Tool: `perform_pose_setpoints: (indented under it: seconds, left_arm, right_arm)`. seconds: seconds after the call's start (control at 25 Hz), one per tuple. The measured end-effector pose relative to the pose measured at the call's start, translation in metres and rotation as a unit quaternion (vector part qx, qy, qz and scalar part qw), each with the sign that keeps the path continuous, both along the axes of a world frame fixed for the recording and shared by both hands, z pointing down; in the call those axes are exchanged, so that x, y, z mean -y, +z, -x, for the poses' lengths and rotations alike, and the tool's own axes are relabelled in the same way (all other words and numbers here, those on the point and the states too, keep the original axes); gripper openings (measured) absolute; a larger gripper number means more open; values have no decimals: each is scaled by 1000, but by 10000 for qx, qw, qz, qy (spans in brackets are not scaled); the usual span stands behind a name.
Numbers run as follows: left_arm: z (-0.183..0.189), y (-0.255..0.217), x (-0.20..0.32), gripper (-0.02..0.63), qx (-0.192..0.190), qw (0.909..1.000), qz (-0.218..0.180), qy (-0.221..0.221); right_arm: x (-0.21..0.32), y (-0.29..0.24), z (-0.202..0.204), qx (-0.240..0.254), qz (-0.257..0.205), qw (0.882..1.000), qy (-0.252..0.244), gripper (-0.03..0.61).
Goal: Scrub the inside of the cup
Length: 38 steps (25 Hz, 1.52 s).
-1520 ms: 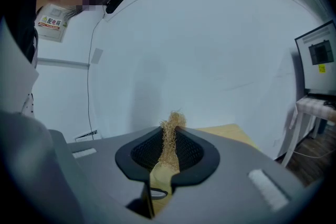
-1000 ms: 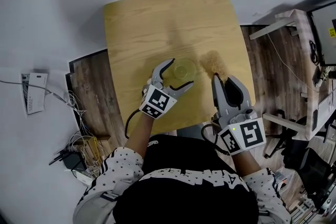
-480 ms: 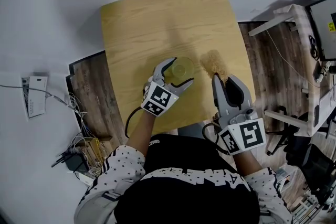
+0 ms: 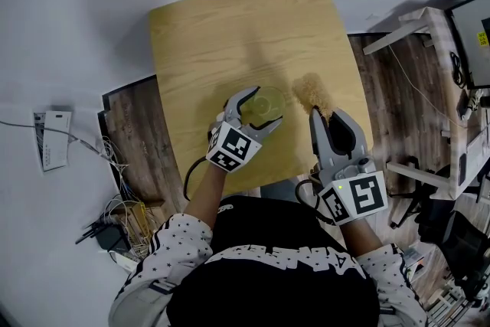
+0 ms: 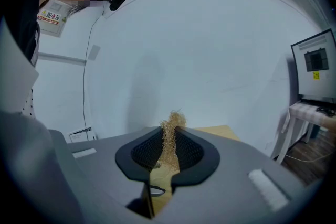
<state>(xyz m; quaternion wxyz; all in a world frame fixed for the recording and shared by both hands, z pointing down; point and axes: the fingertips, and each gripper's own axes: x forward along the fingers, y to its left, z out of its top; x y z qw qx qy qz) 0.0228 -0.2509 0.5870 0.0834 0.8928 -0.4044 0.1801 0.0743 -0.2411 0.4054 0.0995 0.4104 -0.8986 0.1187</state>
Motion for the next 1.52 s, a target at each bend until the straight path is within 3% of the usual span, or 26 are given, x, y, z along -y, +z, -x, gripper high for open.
perform_pose_setpoints:
  seconds: [0.6,0.92,1.12,1.36,1.52]
  left_arm:
    - [11,-64,-22,367,75,9981,-605,51]
    - [25,-94,-42,367,-37,9974,-709,-127]
    - [36,-107,-58,367,278,9964,-791,-123]
    - [52,-118,-86,367,653,9948,-774,-49]
    - [60,-118,-106,367,645,9960,-626,6]
  right_arm:
    - [-20,-12,16,-127,-58,9987,-487,67]
    - [-47,-30,39,-195,-261,9959,-846,67]
    - [-70,-39,52,-332,-334,9910,-1251,67]
    - [-104,-37,78,-900,-489,9749,-1978,66]
    - [-133,-30,97,-1647,-670,9451,-2740,64]
